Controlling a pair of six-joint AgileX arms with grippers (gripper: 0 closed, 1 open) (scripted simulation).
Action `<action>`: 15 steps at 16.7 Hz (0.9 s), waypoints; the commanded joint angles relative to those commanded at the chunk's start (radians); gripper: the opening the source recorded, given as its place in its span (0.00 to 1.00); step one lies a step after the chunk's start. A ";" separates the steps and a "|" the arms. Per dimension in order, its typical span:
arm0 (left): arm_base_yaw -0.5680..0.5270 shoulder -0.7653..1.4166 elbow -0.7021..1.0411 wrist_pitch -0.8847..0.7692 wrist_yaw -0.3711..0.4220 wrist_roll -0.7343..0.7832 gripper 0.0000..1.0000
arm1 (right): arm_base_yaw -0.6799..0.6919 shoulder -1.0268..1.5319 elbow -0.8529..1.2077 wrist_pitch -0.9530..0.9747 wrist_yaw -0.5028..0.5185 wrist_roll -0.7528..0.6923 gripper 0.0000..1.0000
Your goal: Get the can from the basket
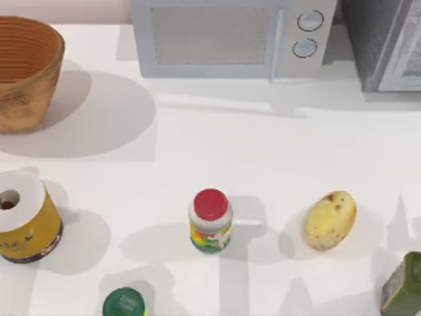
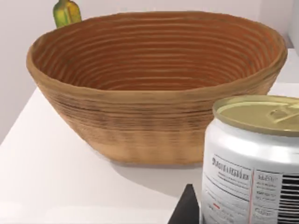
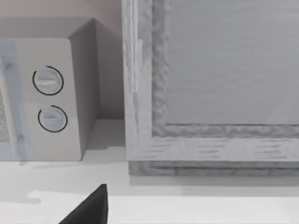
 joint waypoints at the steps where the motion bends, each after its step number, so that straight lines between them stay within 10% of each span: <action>1: -0.002 -0.085 -0.077 0.048 0.013 -0.009 0.00 | 0.000 0.000 0.000 0.000 0.000 0.000 1.00; 15: 0.000 -0.376 -0.344 0.249 0.096 -0.047 0.00 | 0.000 0.000 0.000 0.000 0.000 0.000 1.00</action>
